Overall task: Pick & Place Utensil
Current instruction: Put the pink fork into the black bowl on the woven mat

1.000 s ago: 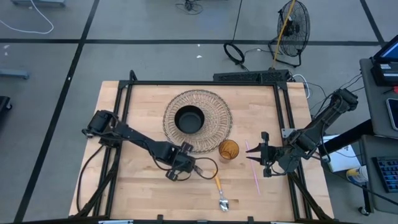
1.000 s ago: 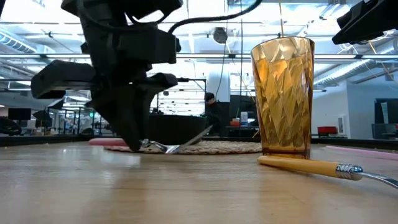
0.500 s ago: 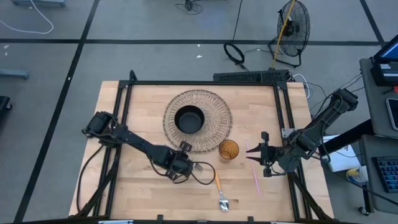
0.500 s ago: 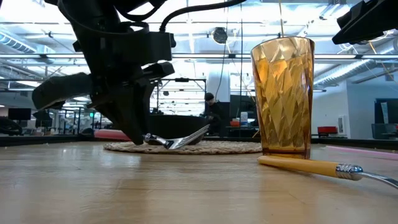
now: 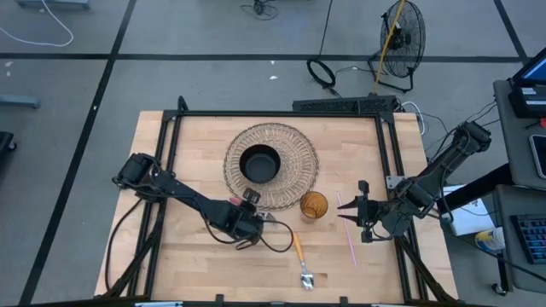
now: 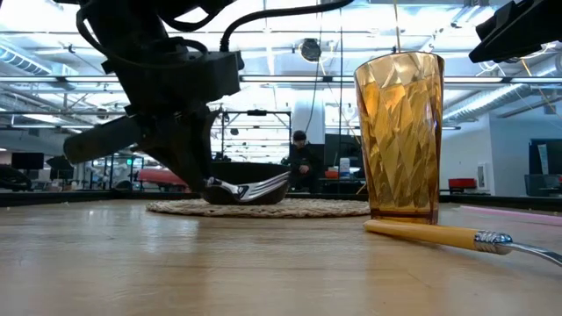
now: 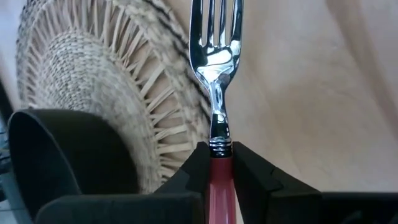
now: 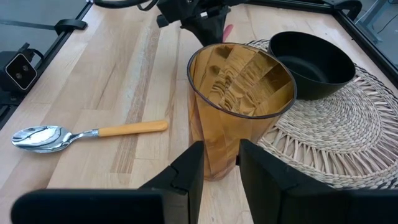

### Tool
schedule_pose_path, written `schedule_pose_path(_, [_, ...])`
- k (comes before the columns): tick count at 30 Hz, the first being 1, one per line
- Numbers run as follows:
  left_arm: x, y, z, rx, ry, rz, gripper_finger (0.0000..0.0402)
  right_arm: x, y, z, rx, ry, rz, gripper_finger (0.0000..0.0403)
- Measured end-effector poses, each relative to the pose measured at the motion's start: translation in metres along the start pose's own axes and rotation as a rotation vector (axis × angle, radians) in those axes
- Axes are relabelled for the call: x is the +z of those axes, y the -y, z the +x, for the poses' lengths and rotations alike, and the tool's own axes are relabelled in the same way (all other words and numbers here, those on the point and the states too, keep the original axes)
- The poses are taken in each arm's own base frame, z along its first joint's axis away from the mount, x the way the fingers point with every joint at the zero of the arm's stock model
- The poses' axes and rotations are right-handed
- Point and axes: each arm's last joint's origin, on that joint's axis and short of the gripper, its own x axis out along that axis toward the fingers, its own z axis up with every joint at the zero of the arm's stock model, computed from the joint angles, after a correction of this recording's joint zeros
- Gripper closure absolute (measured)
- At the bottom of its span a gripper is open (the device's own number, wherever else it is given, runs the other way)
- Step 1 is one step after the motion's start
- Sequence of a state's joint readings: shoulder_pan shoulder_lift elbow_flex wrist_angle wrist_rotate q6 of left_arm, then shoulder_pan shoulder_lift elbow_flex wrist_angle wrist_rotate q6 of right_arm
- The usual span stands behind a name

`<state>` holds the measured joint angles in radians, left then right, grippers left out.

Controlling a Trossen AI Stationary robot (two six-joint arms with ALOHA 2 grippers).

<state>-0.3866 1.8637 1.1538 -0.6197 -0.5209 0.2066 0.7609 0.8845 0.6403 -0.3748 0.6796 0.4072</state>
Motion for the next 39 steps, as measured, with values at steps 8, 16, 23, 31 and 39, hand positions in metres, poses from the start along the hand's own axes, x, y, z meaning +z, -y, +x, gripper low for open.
schedule_pose_path(8, [-0.003,-0.001,0.0,0.063,-0.038,-0.002,0.0351,0.0,0.0,0.0,0.0,0.0,0.0,0.0314])
schedule_pose_path(16, [-0.007,-0.006,-0.005,0.133,-0.073,0.003,0.0359,0.0,0.0,0.0,0.0,0.0,0.0,0.0314])
schedule_pose_path(23, [-0.014,-0.023,-0.034,0.224,-0.037,-0.049,0.0347,0.0,0.0,0.0,-0.001,-0.003,-0.004,0.0314])
schedule_pose_path(31, [-0.032,-0.05,-0.068,0.332,-0.032,-0.079,0.036,0.0,0.0,0.0,-0.001,-0.003,-0.006,0.0314])
schedule_pose_path(39, [-0.045,-0.078,-0.063,0.365,-0.107,-0.023,0.0353,0.0,0.0,0.0,-0.001,-0.003,-0.006,0.0314])
